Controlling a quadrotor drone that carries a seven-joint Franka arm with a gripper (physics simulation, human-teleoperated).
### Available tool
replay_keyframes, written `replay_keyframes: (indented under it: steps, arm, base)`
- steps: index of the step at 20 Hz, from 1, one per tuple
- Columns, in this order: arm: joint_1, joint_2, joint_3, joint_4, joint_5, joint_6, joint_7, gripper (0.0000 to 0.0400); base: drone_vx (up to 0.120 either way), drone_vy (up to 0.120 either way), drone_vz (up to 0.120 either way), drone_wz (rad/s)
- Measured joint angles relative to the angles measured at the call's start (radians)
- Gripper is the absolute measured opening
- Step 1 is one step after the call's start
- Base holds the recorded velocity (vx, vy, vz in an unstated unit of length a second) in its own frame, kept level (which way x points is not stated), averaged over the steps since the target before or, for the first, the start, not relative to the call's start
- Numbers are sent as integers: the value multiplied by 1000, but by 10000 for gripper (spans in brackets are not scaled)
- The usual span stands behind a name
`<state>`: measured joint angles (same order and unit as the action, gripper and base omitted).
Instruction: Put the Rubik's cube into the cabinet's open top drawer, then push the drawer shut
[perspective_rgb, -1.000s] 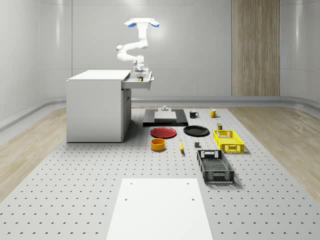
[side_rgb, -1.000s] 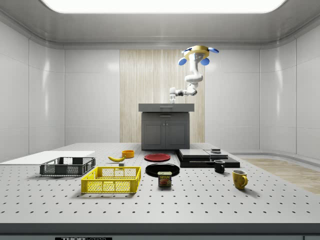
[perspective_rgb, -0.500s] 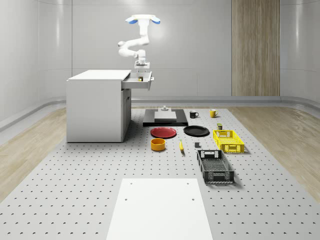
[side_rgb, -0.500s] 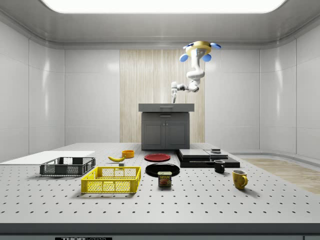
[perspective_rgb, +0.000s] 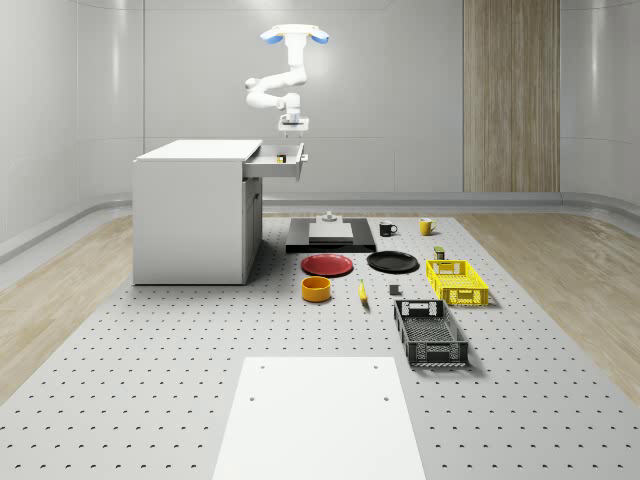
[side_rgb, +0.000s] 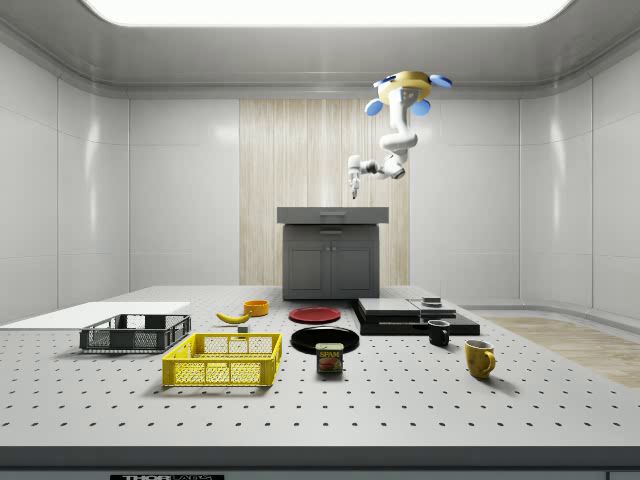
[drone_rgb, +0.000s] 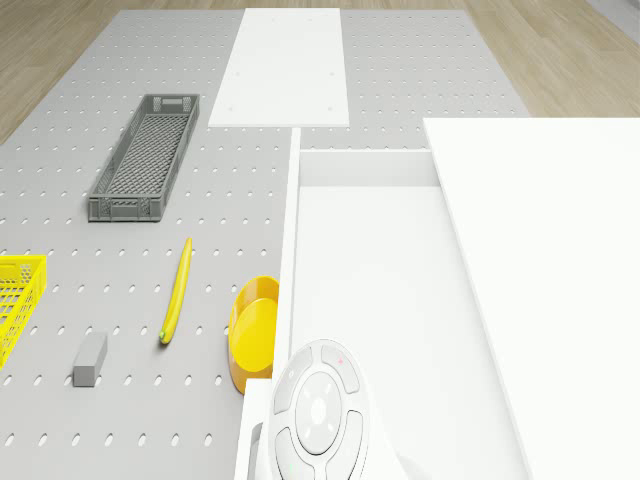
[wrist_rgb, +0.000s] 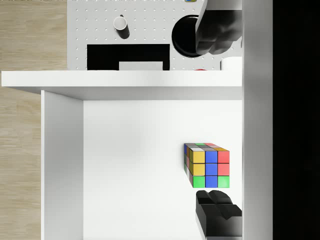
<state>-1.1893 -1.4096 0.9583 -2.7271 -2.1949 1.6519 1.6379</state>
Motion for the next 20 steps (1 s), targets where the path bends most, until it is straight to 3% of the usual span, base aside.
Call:
replay_keyframes:
  steps: [8, 20]
  arm:
    - [6, 8, -1, -1, -4, -8, -5, 400]
    - [15, 19, -4, -3, -10, -18, -11, 400]
  base:
    - [0, 120, 0, 0]
    - [0, 120, -40, 0]
